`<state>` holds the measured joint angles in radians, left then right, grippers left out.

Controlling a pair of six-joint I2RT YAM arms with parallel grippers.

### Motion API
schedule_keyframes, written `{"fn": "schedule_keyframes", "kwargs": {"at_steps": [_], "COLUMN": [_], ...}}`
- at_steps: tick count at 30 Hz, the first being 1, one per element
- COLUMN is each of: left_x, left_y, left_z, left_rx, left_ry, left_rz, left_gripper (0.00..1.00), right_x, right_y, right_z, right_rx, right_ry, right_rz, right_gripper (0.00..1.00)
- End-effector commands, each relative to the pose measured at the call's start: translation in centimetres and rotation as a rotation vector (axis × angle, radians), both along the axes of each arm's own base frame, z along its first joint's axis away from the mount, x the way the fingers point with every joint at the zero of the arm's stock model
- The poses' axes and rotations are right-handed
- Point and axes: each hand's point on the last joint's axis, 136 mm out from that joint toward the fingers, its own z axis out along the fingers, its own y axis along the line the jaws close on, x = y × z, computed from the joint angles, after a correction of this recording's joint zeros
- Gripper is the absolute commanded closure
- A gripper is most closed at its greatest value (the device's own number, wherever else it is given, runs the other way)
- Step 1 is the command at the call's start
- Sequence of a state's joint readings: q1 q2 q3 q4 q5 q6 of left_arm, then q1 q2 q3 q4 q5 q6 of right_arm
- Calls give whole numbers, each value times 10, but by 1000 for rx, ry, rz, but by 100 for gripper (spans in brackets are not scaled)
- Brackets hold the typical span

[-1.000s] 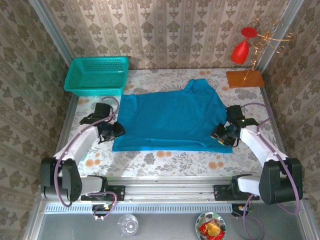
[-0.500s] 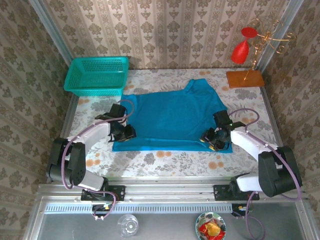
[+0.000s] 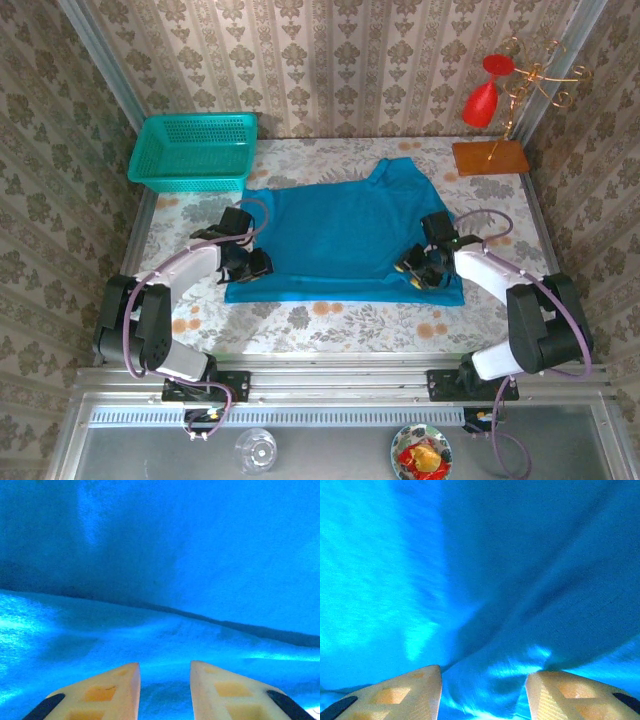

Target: Fold the inside-out t-shirt

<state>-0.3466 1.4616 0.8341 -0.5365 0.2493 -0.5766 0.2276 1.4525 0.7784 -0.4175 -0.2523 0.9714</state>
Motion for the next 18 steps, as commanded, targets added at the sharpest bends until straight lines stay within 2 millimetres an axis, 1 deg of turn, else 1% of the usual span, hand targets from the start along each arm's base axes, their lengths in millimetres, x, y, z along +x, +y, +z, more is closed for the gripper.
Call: {"fn": "schedule_keyframes", "kwargs": {"at_steps": [1,3,5,8,10,14,15,18], "left_x": [3,4,6,10,14,22,19,24], "left_y": [-2,-3,-9,-19,-30,-62,-78,-114], "left_z": [5,6,10,18,24,37,40,47], "left_rx": [-2,-9,-31,-42,-58,-101,-114,-137], "left_ry": [-11,-13,-27,-55,-78,-121,-129,-151], "left_rz": [6,3,-20,-68,-112,-228,-284,-389], "left_gripper": [67,67,67,66,66,66,66,66], "right_x": [37,47,46,37,25,9,6,1], "right_y": [14,19,15,-4,-21,-50,-57,-80], "right_z": [23,29,31,34,32,26,24,21], "right_rx": [36,40,8,-76,-137,-201,-214,-265], "right_ry": [-97,-103,-83,-75,-46,-8,1,10], "right_rz": [36,71,93,107,109,121,125,153], "right_gripper": [52,53,53,52,51,51,52,54]}}
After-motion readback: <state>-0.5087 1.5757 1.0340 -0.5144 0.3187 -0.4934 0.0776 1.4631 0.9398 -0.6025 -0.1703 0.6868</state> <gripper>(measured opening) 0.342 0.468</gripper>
